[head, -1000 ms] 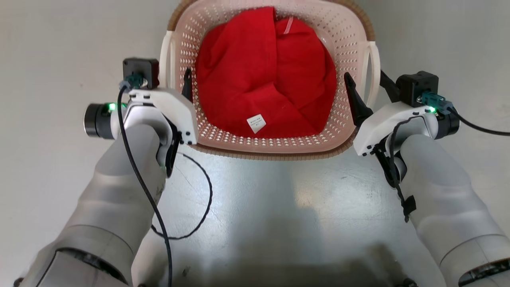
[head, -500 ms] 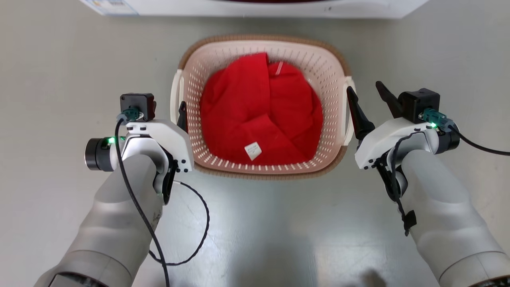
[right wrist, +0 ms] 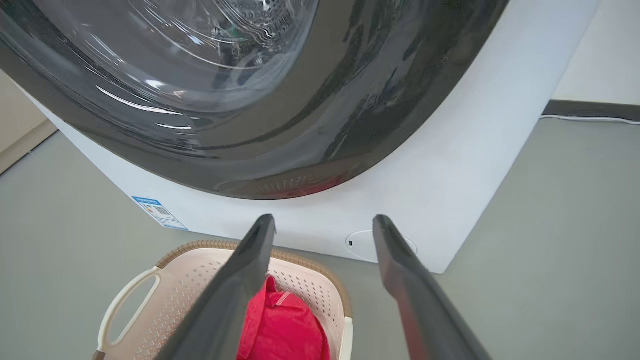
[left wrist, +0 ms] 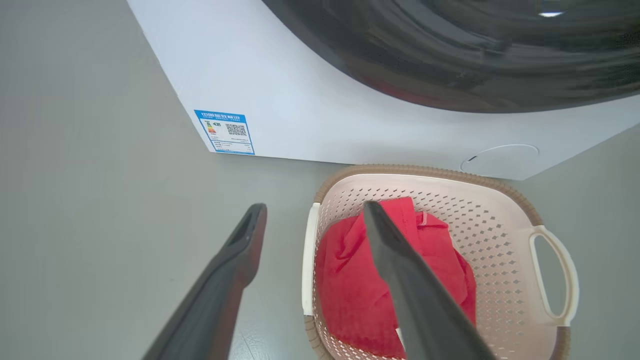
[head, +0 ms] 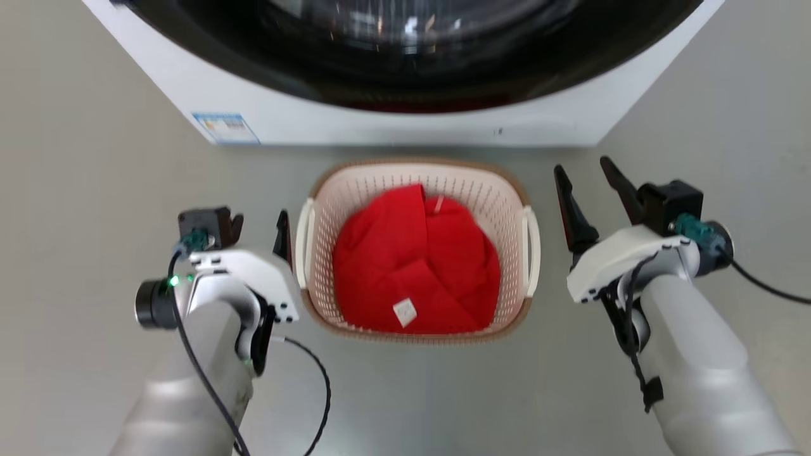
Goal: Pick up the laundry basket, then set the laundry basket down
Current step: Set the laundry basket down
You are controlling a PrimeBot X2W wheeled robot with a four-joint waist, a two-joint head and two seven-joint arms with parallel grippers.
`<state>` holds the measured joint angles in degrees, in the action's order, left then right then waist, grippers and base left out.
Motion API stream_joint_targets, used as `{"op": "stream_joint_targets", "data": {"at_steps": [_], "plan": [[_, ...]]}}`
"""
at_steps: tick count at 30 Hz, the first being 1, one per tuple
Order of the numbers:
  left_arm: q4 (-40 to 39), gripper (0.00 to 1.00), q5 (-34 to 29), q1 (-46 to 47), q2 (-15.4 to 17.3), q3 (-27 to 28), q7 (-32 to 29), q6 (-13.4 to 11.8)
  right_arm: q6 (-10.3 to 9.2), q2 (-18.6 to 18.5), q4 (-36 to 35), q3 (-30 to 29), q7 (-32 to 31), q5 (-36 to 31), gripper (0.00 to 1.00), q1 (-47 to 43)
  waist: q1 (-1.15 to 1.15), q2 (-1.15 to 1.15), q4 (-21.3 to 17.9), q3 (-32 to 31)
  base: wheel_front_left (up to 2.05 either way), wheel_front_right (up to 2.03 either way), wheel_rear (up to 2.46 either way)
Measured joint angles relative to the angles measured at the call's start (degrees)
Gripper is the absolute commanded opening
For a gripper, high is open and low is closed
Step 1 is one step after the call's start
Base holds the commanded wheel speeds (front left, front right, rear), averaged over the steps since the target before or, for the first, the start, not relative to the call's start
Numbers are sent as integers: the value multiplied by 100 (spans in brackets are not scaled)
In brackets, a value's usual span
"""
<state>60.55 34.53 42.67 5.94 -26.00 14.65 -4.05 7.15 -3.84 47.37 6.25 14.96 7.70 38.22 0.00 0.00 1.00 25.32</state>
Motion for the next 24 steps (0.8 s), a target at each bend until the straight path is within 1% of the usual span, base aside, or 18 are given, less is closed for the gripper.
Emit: {"op": "stream_joint_targets", "data": {"at_steps": [6,11,16,24], "plan": [[-441,100,-169,-551,58,392,-1,0,0,11,-339,-46,-1,-75,100,-428,0,0,14,-703,0,0,0],[-851,100,-396,-1022,113,714,-1,2,0,21,-679,-82,-1,-154,100,-788,0,0,23,-1160,0,0,0],[-1321,100,-655,-1486,112,1023,-1,12,0,37,-1051,-137,-2,-280,100,-1202,0,0,32,-1502,0,0,0],[-2008,100,-1006,-2292,91,1444,-1,153,0,58,-1507,-280,-3,-416,100,-1885,0,0,-6,-1916,0,0,0]]}}
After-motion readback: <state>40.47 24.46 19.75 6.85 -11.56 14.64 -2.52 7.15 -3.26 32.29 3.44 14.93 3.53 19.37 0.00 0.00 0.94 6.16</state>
